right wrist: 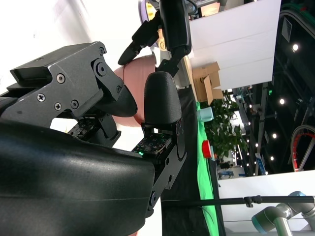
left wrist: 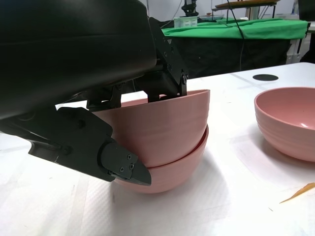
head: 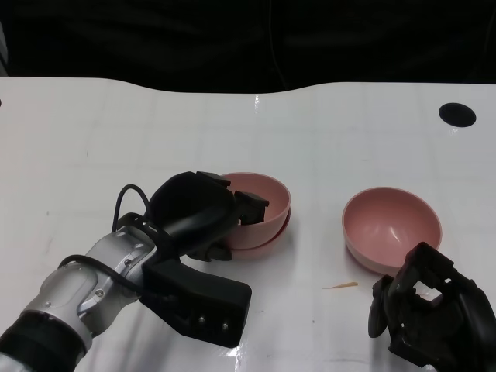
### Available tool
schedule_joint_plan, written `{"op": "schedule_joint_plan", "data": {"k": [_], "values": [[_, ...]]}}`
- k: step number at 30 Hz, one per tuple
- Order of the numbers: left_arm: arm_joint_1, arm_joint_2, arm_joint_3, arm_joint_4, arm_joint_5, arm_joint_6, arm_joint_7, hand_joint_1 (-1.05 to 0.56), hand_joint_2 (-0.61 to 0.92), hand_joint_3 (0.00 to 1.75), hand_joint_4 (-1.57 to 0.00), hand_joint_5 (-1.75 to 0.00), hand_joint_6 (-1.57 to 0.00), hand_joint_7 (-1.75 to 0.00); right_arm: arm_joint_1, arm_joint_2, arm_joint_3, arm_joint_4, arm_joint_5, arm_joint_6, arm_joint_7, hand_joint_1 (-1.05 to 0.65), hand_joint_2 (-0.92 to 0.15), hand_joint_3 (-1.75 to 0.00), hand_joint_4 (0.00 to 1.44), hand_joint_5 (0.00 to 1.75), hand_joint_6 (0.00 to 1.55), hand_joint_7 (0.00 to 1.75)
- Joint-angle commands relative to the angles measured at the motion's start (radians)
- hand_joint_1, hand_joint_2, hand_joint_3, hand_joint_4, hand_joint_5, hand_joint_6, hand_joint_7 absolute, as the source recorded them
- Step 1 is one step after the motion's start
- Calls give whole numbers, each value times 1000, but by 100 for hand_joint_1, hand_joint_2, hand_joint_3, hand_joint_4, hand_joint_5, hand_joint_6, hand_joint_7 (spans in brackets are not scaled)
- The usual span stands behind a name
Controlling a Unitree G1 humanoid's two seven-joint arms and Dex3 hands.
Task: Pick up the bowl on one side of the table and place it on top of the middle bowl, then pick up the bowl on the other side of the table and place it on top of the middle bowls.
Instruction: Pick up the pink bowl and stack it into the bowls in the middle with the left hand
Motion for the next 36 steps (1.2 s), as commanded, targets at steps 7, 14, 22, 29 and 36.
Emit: {"op": "schedule_joint_plan", "data": {"k": [7, 14, 22, 29, 36], "values": [[-30, -5, -8, 85, 7, -12, 45, -16, 91, 0, -61, -175, -70, -131, 8, -12, -5, -14, -1, -2, -8, 1, -63, -123, 93, 175, 63, 171], [-35, -6, -14, 97, 5, -16, 57, -16, 90, 0, -61, -175, -70, -132, 8, -13, -5, -13, -1, -3, -7, 1, -63, -123, 93, 175, 62, 172], [-44, -24, -19, 135, 5, -17, 79, -14, 92, 4, -61, -175, -66, -138, 6, -11, -7, -7, 5, -6, -2, 1, -63, -123, 93, 175, 62, 172], [-66, -34, -39, 180, 23, -14, 125, -13, 92, 5, -61, -175, -67, -137, 4, -9, -8, 1, 2, -23, -1, 1, -62, -125, 93, 175, 62, 172], [-79, -33, -46, 204, 29, -20, 151, -11, 91, 1, -61, -175, -59, -154, 6, -8, -7, -8, 13, -2, -2, 0, -62, -124, 93, 175, 62, 172]]}}
